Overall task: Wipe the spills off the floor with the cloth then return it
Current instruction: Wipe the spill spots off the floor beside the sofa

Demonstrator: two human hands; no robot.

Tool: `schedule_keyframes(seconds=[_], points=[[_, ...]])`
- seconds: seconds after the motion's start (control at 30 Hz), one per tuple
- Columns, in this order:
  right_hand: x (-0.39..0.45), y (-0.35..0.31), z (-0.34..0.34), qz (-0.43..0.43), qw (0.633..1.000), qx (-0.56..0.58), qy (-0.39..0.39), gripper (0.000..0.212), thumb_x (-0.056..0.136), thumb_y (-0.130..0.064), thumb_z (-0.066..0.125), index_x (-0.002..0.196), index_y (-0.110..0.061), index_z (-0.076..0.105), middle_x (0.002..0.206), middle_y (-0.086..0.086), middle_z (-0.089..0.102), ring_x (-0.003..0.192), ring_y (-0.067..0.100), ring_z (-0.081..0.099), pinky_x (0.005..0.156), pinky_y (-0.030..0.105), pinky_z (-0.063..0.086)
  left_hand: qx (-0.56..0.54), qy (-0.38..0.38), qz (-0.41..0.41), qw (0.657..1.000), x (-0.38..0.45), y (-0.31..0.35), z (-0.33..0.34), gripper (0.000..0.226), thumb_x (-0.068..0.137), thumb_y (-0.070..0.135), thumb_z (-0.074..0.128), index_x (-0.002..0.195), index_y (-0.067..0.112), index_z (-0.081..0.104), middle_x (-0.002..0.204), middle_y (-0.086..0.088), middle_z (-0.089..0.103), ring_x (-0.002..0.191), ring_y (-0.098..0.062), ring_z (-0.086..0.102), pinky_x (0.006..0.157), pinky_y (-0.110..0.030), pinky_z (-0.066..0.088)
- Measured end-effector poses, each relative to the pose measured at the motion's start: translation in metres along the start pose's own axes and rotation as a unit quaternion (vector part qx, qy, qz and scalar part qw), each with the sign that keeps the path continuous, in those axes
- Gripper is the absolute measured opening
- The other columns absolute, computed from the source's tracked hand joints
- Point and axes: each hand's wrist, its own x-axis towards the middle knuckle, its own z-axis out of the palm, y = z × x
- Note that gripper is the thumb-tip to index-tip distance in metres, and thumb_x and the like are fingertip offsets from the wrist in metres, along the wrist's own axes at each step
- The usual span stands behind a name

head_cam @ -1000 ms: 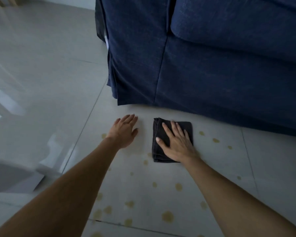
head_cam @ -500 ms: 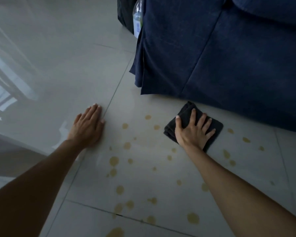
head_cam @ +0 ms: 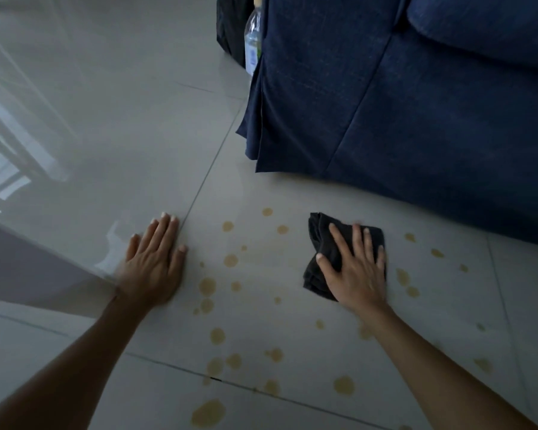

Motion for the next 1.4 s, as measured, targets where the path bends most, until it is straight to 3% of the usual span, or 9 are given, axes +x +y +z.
schedule_keyframes(seconds=[0.13, 0.3, 0.47, 0.6, 0.8, 1.0, 1.2, 1.3, 1.4], points=[[0.024, -0.02, 0.002, 0.149, 0.989, 0.019, -0.013, 0.071, 0.083, -0.072, 0.014, 0.148, -0.048, 0.002, 0.161, 0.009, -0.007, 0.147, 0.031, -0.009, 0.111, 0.064, -0.003, -0.004, 0.009, -0.006, 1.0, 0.002, 0.003, 0.0, 0.066, 0.092, 0.052, 0.012, 0.152, 0.025, 0.015, 0.16, 0.005, 0.012, 0.148, -0.013, 0.009, 0.119, -0.04, 0.01], [0.054, -0.055, 0.0, 0.176, 0.983, 0.042, -0.015, 0.067, 0.086, -0.068, 0.017, 0.149, -0.048, 0.006, 0.161, 0.011, -0.003, 0.146, 0.036, -0.007, 0.109, 0.067, -0.002, -0.004, 0.018, -0.007, 1.0, 0.004, 0.003, 0.002, 0.063, 0.093, 0.048, 0.016, 0.152, 0.026, 0.017, 0.16, 0.005, 0.014, 0.148, -0.013, 0.01, 0.118, -0.039, 0.01], [0.067, -0.116, 0.004, 0.093, 0.994, 0.052, -0.012, 0.064, 0.088, -0.065, 0.018, 0.148, -0.047, 0.009, 0.162, 0.009, 0.003, 0.147, 0.034, -0.003, 0.111, 0.063, -0.002, -0.011, 0.028, -0.005, 1.0, 0.004, 0.002, 0.003, 0.062, 0.094, 0.048, 0.018, 0.152, 0.026, 0.019, 0.16, 0.006, 0.015, 0.148, -0.012, 0.011, 0.118, -0.038, 0.01], [0.038, -0.167, 0.013, -0.061, 0.997, 0.052, -0.017, 0.062, 0.089, -0.064, 0.022, 0.148, -0.049, 0.011, 0.162, 0.005, 0.007, 0.147, 0.03, -0.002, 0.111, 0.06, -0.002, -0.016, 0.025, 0.0, 1.0, 0.004, 0.002, 0.003, 0.062, 0.094, 0.047, 0.016, 0.152, 0.025, 0.018, 0.16, 0.005, 0.014, 0.148, -0.012, 0.01, 0.118, -0.039, 0.009], [-0.024, -0.128, 0.018, -0.176, 0.984, 0.034, -0.017, 0.059, 0.091, -0.058, 0.019, 0.148, -0.049, 0.006, 0.162, -0.006, 0.006, 0.148, 0.017, 0.0, 0.116, 0.048, 0.001, -0.02, -0.015, 0.011, 1.0, -0.023, 0.007, -0.002, 0.062, 0.094, 0.039, 0.008, 0.153, 0.019, 0.008, 0.161, 0.002, 0.005, 0.149, -0.013, 0.003, 0.12, -0.036, 0.003], [-0.048, -0.049, 0.009, -0.03, 0.999, 0.02, -0.014, 0.058, 0.092, -0.058, 0.014, 0.149, -0.048, 0.002, 0.162, -0.008, 0.003, 0.148, 0.016, -0.001, 0.118, 0.049, 0.002, -0.013, -0.02, 0.031, 0.999, -0.117, -0.011, -0.007, 0.062, 0.095, 0.042, 0.008, 0.152, 0.02, 0.01, 0.157, 0.009, 0.002, 0.147, -0.009, 0.006, 0.118, -0.028, 0.002], [-0.033, -0.114, 0.012, 0.16, 0.984, 0.081, 0.002, 0.062, 0.093, -0.053, 0.021, 0.152, -0.038, 0.011, 0.163, 0.003, 0.001, 0.148, 0.025, -0.004, 0.114, 0.059, -0.002, 0.004, 0.0, 0.013, 1.0, -0.125, -0.012, -0.007, 0.06, 0.095, 0.041, 0.01, 0.152, 0.024, 0.012, 0.157, 0.012, 0.005, 0.146, -0.008, 0.012, 0.118, -0.029, 0.004], [-0.041, -0.155, 0.015, 0.098, 0.992, 0.085, -0.004, 0.063, 0.092, -0.055, 0.024, 0.152, -0.038, 0.011, 0.162, 0.004, 0.004, 0.148, 0.026, -0.004, 0.114, 0.059, -0.003, 0.002, 0.0, 0.012, 1.0, -0.126, -0.012, -0.009, 0.059, 0.095, 0.039, 0.015, 0.152, 0.023, 0.017, 0.159, 0.007, 0.016, 0.146, -0.012, 0.018, 0.118, -0.034, 0.01], [-0.068, -0.175, 0.021, -0.055, 0.996, 0.072, -0.005, 0.062, 0.092, -0.055, 0.03, 0.15, -0.041, 0.015, 0.162, 0.001, 0.01, 0.149, 0.024, 0.002, 0.114, 0.056, -0.002, -0.013, -0.001, 0.01, 1.0, -0.126, -0.011, -0.011, 0.058, 0.095, 0.037, 0.02, 0.151, 0.023, 0.02, 0.159, 0.006, 0.018, 0.147, -0.012, 0.016, 0.12, -0.036, 0.011]])
